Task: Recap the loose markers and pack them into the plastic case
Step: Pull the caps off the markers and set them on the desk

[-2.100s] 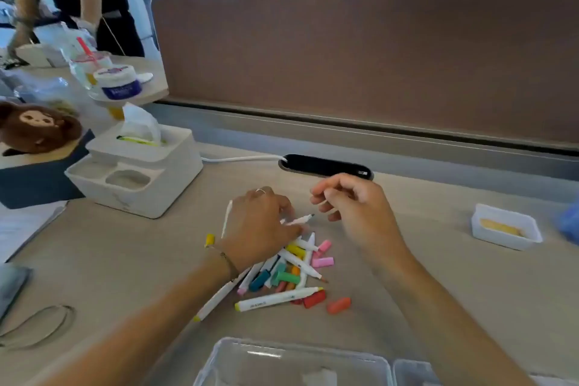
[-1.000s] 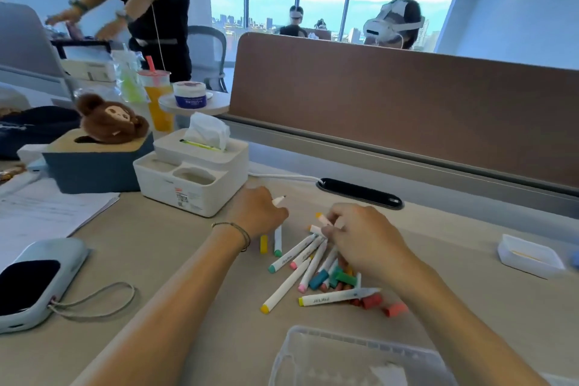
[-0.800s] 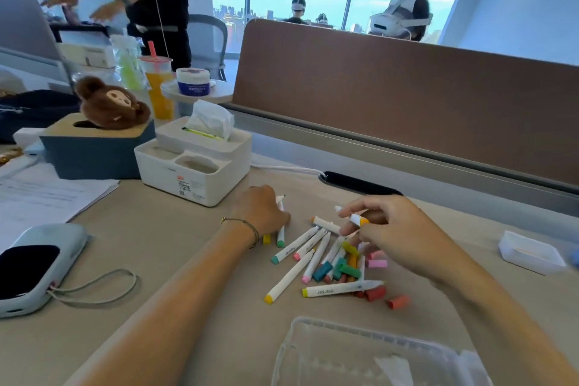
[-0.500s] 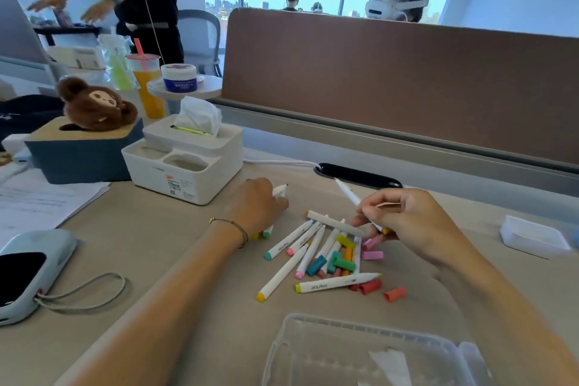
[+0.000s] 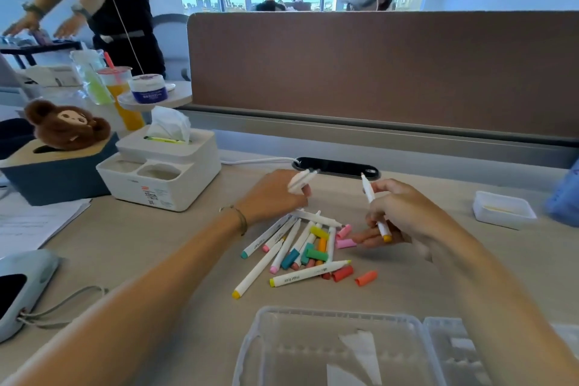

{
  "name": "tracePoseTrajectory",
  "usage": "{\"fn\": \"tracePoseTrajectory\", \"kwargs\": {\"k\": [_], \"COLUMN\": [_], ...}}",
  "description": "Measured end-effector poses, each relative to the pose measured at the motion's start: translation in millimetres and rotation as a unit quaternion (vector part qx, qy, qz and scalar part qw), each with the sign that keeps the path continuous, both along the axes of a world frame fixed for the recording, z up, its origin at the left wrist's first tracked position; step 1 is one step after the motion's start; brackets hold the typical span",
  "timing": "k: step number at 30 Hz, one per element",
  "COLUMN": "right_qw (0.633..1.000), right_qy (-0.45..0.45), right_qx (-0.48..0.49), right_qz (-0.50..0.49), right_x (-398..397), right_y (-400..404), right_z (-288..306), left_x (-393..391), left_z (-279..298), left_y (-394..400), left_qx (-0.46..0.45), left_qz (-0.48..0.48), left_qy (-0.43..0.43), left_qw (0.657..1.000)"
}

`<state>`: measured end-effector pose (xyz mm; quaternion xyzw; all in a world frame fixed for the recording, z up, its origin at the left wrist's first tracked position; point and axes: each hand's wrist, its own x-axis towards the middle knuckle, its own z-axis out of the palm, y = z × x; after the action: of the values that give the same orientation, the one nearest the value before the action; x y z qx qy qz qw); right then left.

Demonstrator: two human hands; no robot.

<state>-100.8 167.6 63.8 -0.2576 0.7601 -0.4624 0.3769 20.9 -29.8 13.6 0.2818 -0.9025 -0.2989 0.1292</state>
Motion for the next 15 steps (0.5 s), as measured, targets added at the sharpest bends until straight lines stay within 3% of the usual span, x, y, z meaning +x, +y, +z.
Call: {"fn": "tracePoseTrajectory", "kwargs": {"k": [5, 10, 13, 15], "right_qw": [0.999, 0.988, 0.965, 0.948], "right_qy": [0.029, 0.141, 0.214, 0.241], "right_qx": [0.024, 0.065, 0.123, 0.165], "right_qz": [-0.008, 0.022, 0.091, 0.130], "right_x": [-10, -4, 14, 30], "right_y": [3, 1, -1, -5], "right_z": [-4, -7, -10, -14], "left_x": [-9, -10, 5, 20], "left_z": [3, 2, 6, 9], "left_y": [-1, 5, 9, 13], "left_qx": [-0.132, -0.202, -0.085, 0.092], "left_qz": [-0.080, -0.050, -0.002, 0.047], "left_qy": [-0.115, -0.116, 0.007, 0.124], "left_qw": [0.981, 0.971, 0.996, 0.987]}}
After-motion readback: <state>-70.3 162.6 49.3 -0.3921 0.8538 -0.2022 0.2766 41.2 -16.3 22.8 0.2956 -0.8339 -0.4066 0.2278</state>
